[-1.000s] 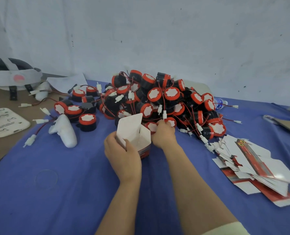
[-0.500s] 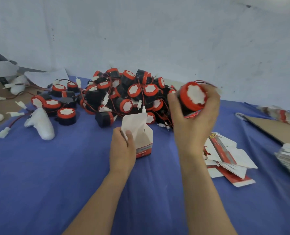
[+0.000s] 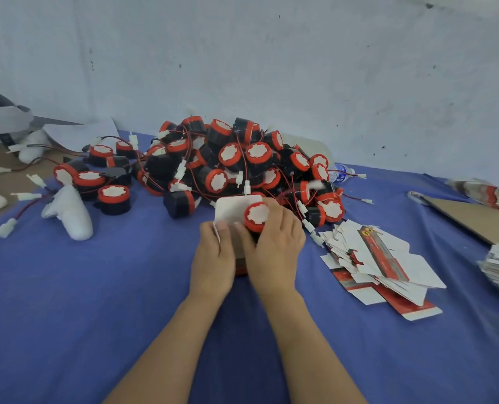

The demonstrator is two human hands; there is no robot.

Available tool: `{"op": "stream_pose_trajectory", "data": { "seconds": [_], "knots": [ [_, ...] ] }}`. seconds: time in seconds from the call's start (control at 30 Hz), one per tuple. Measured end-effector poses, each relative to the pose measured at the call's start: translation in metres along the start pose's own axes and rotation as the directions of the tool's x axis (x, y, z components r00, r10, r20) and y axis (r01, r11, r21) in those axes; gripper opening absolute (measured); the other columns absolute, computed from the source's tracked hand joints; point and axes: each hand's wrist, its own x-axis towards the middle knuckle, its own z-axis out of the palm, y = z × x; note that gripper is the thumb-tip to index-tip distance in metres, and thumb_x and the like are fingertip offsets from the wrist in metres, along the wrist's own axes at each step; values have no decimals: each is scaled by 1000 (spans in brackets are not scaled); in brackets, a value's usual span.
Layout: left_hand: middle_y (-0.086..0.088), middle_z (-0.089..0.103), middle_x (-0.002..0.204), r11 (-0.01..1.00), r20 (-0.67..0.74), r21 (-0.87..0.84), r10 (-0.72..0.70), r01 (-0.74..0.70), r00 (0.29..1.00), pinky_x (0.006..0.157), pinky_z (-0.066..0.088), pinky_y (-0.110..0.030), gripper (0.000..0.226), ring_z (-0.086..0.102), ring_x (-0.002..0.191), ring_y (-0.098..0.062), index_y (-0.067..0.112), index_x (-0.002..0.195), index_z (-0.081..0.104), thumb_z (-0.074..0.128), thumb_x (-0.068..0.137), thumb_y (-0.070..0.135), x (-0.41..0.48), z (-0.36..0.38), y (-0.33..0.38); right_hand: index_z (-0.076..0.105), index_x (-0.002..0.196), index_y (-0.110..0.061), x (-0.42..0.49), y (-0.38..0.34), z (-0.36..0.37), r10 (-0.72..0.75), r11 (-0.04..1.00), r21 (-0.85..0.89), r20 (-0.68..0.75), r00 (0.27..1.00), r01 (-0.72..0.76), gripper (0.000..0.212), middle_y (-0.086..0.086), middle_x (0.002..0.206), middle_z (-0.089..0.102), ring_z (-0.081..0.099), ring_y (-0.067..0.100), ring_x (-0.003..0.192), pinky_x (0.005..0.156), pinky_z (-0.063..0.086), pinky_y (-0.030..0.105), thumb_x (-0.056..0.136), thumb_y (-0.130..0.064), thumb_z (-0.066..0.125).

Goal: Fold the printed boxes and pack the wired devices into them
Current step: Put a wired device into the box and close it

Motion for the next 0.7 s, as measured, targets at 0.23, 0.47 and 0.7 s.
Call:
{"op": "stream_pose_trajectory", "data": {
  "seconds": [0.23, 0.47, 0.7],
  "knots": [
    [6, 58, 94, 983, 151, -149, -90, 112, 984, 59, 44, -13, 37, 58, 80, -5, 23, 99, 43, 21, 99, 54, 1, -4, 4, 21, 150, -13, 5, -1, -7, 6, 1000, -20, 409, 912, 2, 58, 5, 150, 36, 36, 23, 133, 108, 22, 40, 101, -41, 33],
    [8, 59, 105, 996, 163, -42, -67, 75, 984, 73, 52, -26, 21, 60, 93, -8, 26, 109, 38, 48, 97, 41, 3, -1, 2, 47, 103, -13, 6, -1, -9, 111, 975, -223, 503, 857, 4, 11, 7, 111, 60, 57, 24, 89, 75, 42, 34, 99, -16, 37],
    [1, 59, 108, 992, 138, 64, -119, 111, 983, 75, 51, -31, 26, 58, 99, -19, 23, 109, 38, 58, 92, 24, 5, -3, 3, 52, 124, -14, 12, 4, -15, 95, 994, -96, 572, 815, -49, 35, 9, 118, 61, 55, 28, 106, 99, 41, 42, 94, -6, 35]
  ]
}}
